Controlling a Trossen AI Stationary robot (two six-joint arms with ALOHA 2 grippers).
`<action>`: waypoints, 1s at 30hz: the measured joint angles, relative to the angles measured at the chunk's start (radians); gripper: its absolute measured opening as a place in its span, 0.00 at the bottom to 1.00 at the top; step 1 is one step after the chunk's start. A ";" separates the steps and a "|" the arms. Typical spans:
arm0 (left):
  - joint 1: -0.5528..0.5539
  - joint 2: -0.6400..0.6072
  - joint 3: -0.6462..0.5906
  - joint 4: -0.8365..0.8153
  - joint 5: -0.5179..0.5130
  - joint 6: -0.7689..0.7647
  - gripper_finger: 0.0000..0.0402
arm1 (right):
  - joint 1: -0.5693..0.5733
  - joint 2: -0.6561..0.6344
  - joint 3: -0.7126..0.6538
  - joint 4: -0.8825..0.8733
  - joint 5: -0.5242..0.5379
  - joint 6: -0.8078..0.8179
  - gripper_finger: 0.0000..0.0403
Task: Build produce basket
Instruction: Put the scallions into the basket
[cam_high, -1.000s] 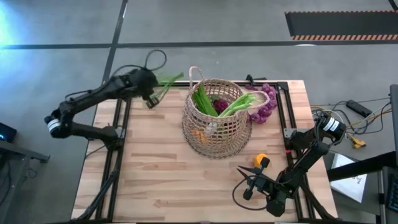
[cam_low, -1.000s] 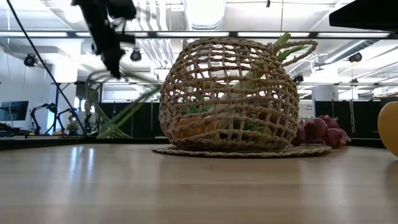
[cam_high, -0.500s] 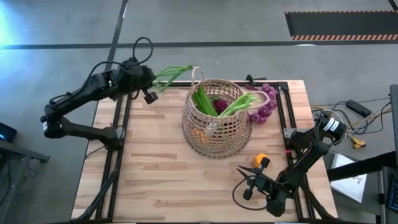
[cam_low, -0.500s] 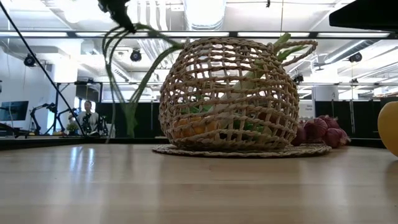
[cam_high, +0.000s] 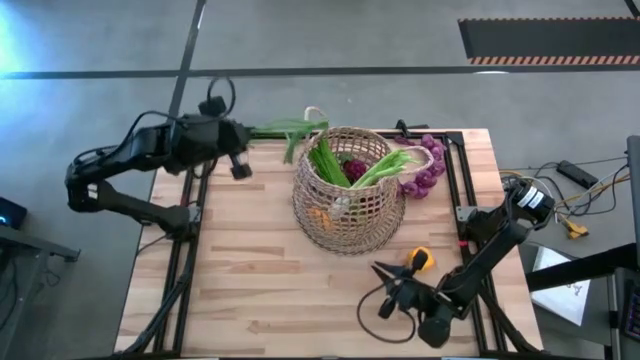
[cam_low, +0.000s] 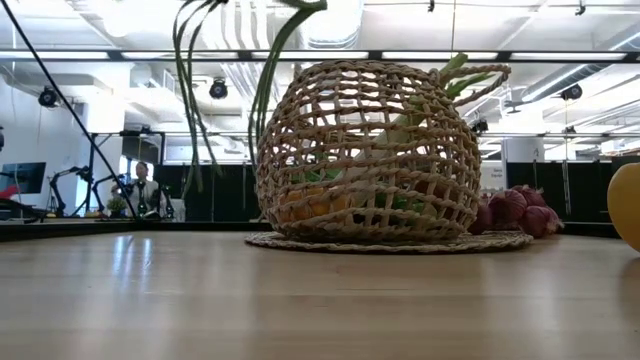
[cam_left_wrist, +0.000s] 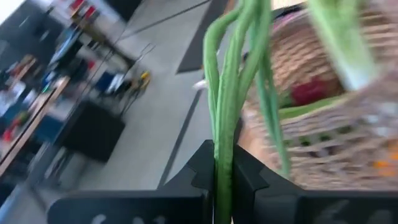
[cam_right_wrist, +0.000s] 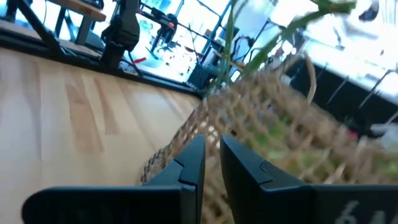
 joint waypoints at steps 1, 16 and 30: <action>-0.037 0.000 0.000 -0.002 0.000 0.001 0.00 | 0.001 0.000 0.021 0.000 0.000 -0.047 0.11; -0.629 0.254 -0.069 -0.005 -0.011 -0.268 0.00 | 0.089 -0.002 0.145 -0.011 -0.001 -0.109 0.11; -0.596 0.662 -0.206 0.531 0.240 -0.372 0.00 | 0.215 -0.002 0.086 -0.092 -0.116 0.337 0.11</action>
